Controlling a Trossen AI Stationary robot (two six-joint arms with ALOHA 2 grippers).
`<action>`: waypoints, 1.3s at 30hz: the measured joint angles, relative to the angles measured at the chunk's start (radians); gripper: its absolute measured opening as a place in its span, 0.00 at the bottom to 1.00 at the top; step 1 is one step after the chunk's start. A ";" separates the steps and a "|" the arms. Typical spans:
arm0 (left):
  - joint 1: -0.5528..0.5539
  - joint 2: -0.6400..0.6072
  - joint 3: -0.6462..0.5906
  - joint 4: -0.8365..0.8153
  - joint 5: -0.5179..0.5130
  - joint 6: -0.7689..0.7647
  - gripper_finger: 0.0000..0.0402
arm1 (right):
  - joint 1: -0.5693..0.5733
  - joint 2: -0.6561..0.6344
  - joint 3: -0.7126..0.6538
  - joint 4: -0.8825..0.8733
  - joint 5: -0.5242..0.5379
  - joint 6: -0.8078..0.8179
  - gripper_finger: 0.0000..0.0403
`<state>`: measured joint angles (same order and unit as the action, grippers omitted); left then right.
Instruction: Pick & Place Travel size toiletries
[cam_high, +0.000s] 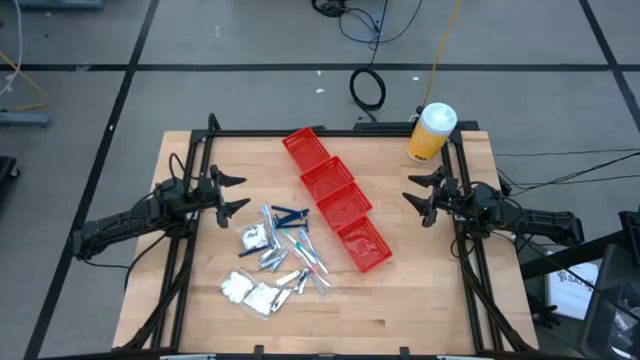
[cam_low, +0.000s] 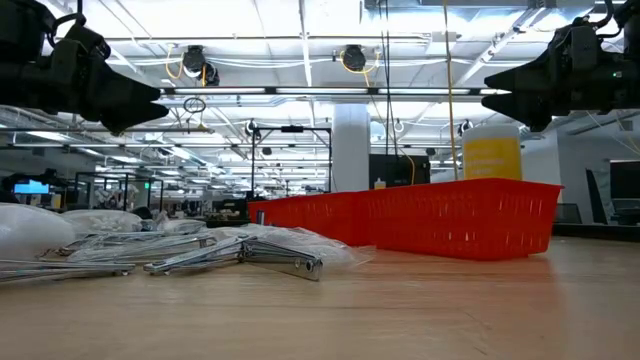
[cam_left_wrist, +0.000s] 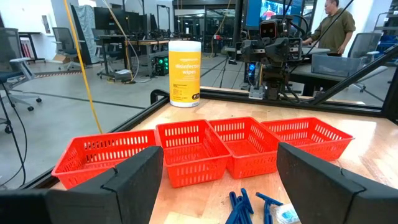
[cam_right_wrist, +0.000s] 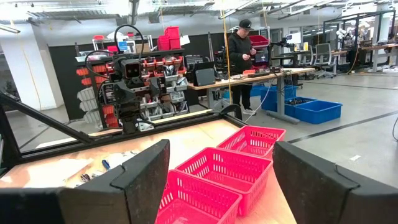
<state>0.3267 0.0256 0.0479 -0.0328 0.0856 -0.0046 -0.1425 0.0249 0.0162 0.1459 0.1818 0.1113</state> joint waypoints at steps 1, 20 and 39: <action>0.000 0.000 0.000 0.000 0.000 0.000 0.77 | 0.000 0.000 0.000 0.000 0.000 0.000 0.67; 0.000 0.000 0.000 0.006 0.000 -0.004 0.77 | 0.000 0.000 0.000 0.000 0.000 0.000 0.67; 0.006 0.016 0.003 -0.048 -0.060 -0.357 0.77 | 0.000 0.000 0.000 0.000 0.000 0.000 0.67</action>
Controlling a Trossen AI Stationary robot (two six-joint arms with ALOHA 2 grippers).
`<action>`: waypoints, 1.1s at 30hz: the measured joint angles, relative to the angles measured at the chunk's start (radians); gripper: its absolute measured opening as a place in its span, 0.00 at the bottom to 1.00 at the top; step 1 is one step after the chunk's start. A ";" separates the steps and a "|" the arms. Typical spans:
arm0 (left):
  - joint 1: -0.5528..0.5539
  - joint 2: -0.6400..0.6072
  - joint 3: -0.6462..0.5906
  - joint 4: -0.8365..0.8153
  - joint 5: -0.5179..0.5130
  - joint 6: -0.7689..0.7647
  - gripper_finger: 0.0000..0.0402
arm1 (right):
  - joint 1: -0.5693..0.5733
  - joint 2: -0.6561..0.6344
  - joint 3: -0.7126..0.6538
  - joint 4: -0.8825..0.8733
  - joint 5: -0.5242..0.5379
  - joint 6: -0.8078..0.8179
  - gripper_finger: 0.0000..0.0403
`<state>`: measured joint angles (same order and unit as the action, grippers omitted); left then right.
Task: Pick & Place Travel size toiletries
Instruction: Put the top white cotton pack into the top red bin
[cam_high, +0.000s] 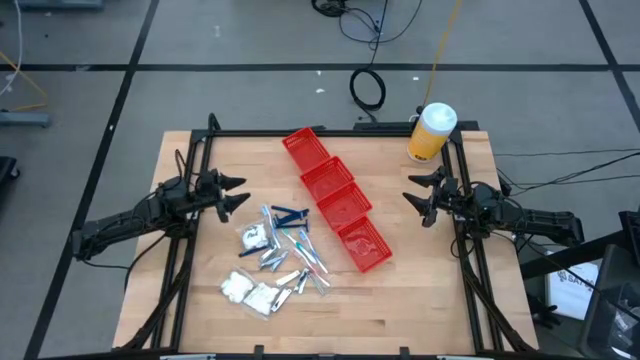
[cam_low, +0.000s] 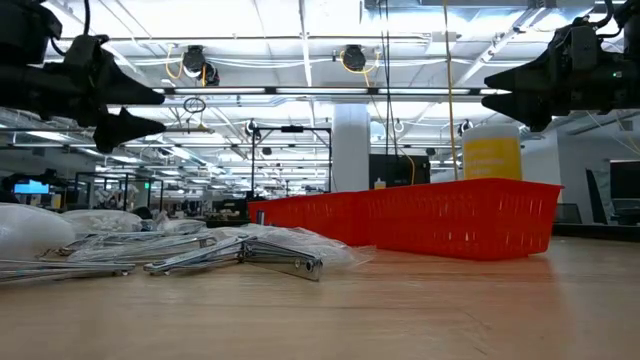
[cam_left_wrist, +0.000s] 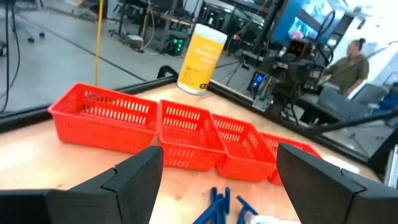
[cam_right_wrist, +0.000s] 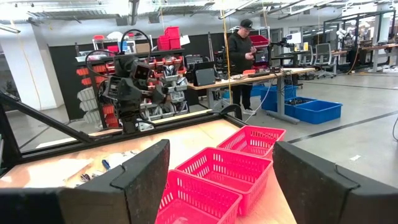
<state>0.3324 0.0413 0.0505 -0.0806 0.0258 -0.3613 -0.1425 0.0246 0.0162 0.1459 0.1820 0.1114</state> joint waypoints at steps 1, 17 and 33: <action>-0.003 0.008 0.000 0.000 0.002 -0.009 0.77 | 0.000 0.000 0.000 0.000 0.000 0.000 0.67; -0.210 0.603 0.343 -0.515 0.007 -0.100 0.77 | 0.000 0.000 0.000 0.000 0.000 0.000 0.67; -0.454 1.132 0.372 -0.512 -0.072 -0.272 0.77 | 0.000 0.000 0.000 0.000 0.000 0.000 0.67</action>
<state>-0.1219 1.1729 0.4229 -0.5922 -0.0465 -0.6330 -0.1425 0.0246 0.0162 0.1459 0.1818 0.1112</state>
